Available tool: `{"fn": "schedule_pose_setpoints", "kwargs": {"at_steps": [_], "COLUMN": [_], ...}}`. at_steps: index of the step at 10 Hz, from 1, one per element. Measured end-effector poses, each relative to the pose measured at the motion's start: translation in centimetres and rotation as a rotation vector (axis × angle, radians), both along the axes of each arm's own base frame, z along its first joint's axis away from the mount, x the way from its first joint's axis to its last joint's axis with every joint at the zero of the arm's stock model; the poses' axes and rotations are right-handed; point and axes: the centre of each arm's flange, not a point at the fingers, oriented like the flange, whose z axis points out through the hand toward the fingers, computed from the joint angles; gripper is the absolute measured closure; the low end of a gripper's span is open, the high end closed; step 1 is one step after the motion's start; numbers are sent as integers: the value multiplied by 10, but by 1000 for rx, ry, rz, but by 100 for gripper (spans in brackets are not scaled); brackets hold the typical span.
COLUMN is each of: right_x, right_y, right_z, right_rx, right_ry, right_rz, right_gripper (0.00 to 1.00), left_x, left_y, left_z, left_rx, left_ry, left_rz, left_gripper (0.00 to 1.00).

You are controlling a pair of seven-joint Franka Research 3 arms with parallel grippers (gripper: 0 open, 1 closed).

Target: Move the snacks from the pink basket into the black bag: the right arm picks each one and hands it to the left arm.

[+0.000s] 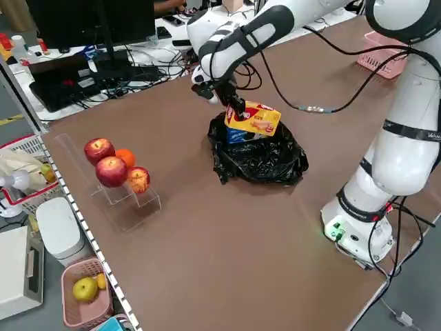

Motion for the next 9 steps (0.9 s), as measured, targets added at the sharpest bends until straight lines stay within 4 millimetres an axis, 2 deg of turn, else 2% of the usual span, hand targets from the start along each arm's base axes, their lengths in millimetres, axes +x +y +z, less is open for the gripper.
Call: {"fn": "schedule_pose_setpoints", "kwargs": {"at_steps": [1, 2, 5, 6, 8, 9], "right_x": [-4, -8, -17, -20, -23, -24], "right_y": [-8, -13, -27, -30, -39, -44], "right_z": [-12, -25, -41, -44, -47, -50], "right_rx": [-5, -8, -11, -11, -9, -9], "right_ry": [-11, -14, 2, 8, 16, 22], "right_rz": [-16, -25, -35, -39, -54, -63], "right_gripper": [0, 0, 0, 0, 0, 0], "left_x": [0, 1, 4, 5, 11, 18], "left_y": [0, 1, -1, -5, -11, -9], "left_z": [0, 1, 4, 4, 14, 32], "left_rx": [0, 1, 0, -2, -3, -5], "left_ry": [-2, -8, -18, -20, -33, -49], "left_rz": [2, 4, 4, -4, -18, -34], "left_gripper": [62, 56, 11, 0, 0, 0]}}
